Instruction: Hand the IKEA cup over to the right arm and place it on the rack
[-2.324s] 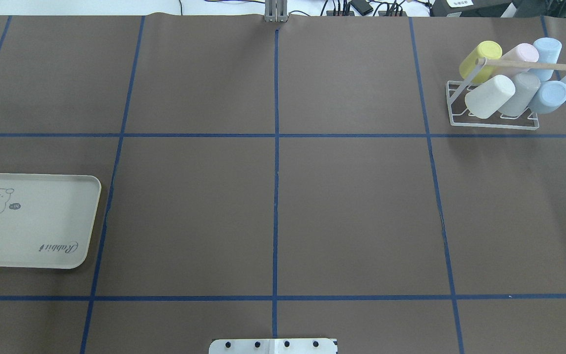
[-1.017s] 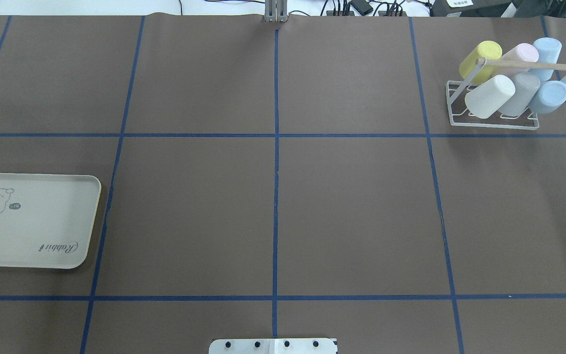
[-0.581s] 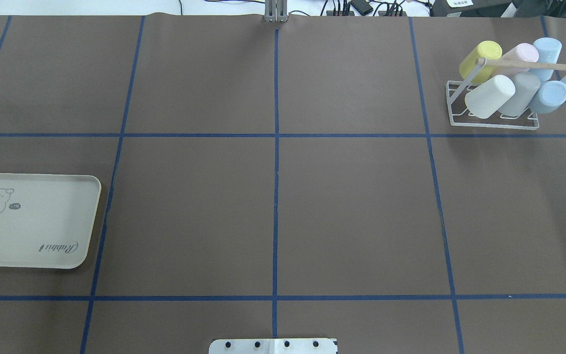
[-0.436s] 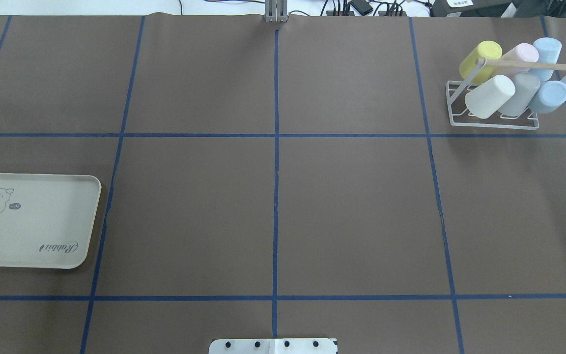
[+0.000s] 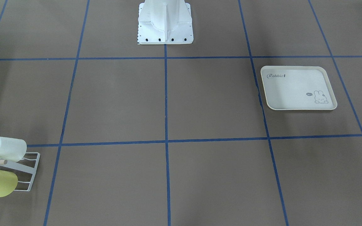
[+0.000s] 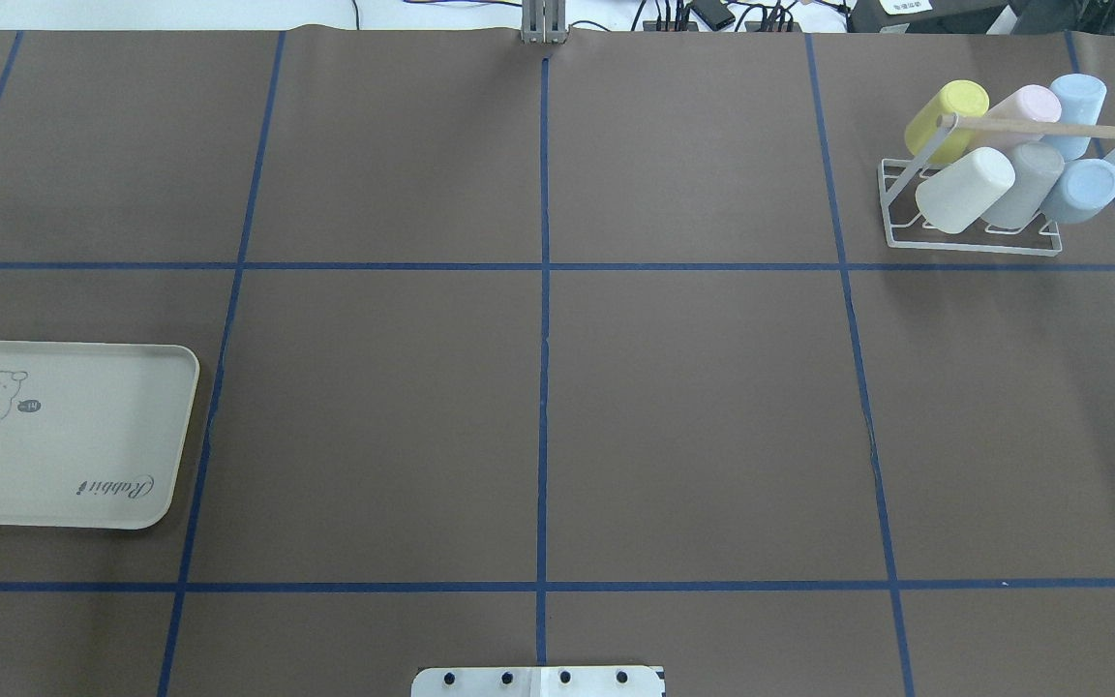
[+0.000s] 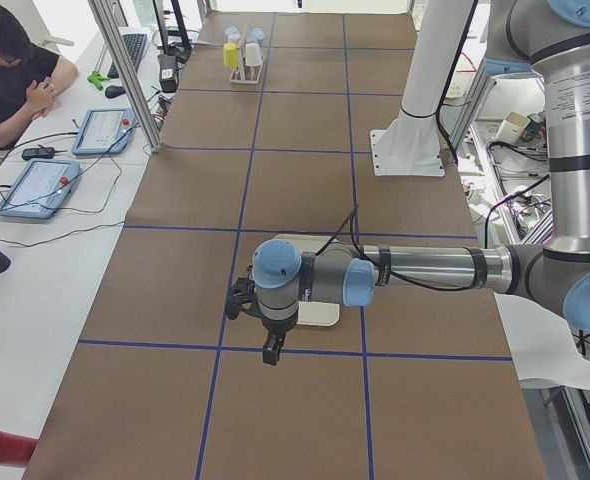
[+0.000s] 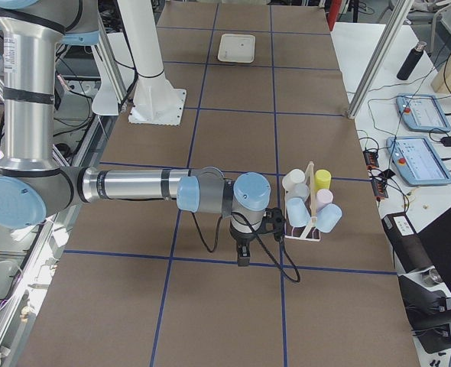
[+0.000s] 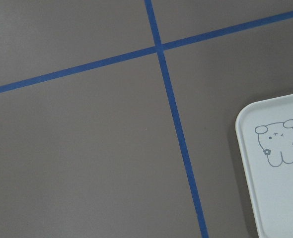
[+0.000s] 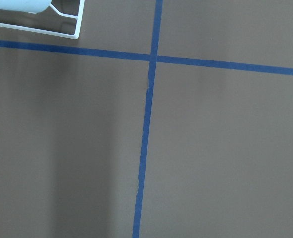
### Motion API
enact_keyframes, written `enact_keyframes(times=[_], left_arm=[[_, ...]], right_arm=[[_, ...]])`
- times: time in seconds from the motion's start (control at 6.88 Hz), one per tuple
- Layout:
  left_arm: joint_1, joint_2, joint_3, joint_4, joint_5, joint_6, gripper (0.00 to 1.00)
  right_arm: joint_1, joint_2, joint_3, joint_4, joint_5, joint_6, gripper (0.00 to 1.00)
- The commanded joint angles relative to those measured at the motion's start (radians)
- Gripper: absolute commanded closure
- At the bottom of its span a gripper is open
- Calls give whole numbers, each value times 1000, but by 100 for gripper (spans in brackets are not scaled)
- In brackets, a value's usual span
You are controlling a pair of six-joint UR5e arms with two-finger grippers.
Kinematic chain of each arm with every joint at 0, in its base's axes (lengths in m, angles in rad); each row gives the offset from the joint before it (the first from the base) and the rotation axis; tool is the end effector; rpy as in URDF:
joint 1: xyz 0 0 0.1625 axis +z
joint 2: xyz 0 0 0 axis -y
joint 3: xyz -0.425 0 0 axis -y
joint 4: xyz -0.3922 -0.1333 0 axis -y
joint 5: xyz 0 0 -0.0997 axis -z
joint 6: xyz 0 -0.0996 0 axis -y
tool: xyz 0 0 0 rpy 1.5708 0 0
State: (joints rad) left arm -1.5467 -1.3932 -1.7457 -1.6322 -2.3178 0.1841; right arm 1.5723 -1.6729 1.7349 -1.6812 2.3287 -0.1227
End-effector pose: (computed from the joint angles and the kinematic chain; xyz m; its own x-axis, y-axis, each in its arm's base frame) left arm -0.0555 -0.4224 0.6490 0.7158 0.2393 -0.6561 -0.1577 0.9706 0.1819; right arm 0.0655 -0.4441 0.6381 0.7210 -0.0882 0.6874 0.0874 0.9955 0.0360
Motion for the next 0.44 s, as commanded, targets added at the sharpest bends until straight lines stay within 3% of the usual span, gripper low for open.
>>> enact_keyframes(times=[0.0,0.29], left_arm=[[-1,0,-3,0,0,0,0],[0,-3,-3,0,2,0,0]], right_arm=[[0,-1,0,0,0,0,0],[0,-2,0,0,1,0,0]])
